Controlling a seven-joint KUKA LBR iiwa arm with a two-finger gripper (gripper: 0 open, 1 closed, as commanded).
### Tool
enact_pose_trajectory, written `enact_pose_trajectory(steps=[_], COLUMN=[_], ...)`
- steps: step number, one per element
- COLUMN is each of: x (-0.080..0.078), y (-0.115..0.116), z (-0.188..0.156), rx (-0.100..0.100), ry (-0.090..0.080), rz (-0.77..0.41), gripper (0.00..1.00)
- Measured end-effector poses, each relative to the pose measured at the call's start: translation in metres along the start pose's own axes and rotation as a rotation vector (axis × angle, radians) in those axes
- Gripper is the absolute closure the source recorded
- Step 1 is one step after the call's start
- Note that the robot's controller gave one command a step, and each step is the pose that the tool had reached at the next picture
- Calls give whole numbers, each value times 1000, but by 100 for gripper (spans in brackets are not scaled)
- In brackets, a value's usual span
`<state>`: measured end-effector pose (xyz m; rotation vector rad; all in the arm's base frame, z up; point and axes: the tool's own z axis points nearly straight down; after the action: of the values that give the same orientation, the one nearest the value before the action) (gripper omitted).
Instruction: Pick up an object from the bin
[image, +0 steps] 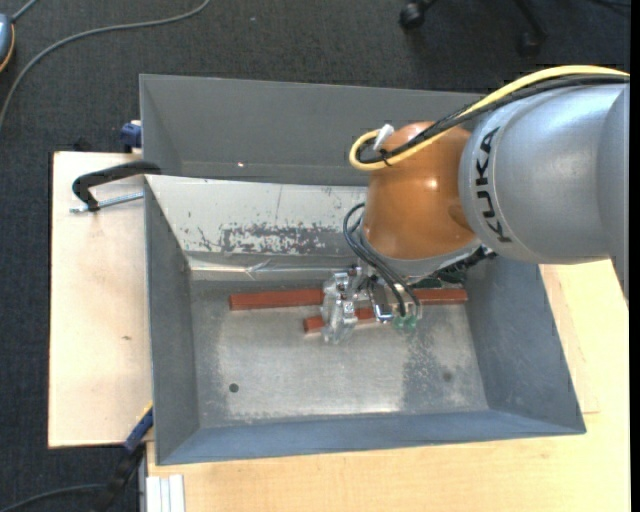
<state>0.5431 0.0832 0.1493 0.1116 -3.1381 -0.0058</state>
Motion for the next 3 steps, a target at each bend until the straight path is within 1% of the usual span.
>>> enact_pose_trajectory(steps=[1, 2, 3], x=[0, -53, -53], y=[-4, -39, -39], z=[-3, 78, 76], rx=[2, 3, 3], ry=[-4, -10, -6], rz=[6, -324, -322], gripper=[0, 0, 100])
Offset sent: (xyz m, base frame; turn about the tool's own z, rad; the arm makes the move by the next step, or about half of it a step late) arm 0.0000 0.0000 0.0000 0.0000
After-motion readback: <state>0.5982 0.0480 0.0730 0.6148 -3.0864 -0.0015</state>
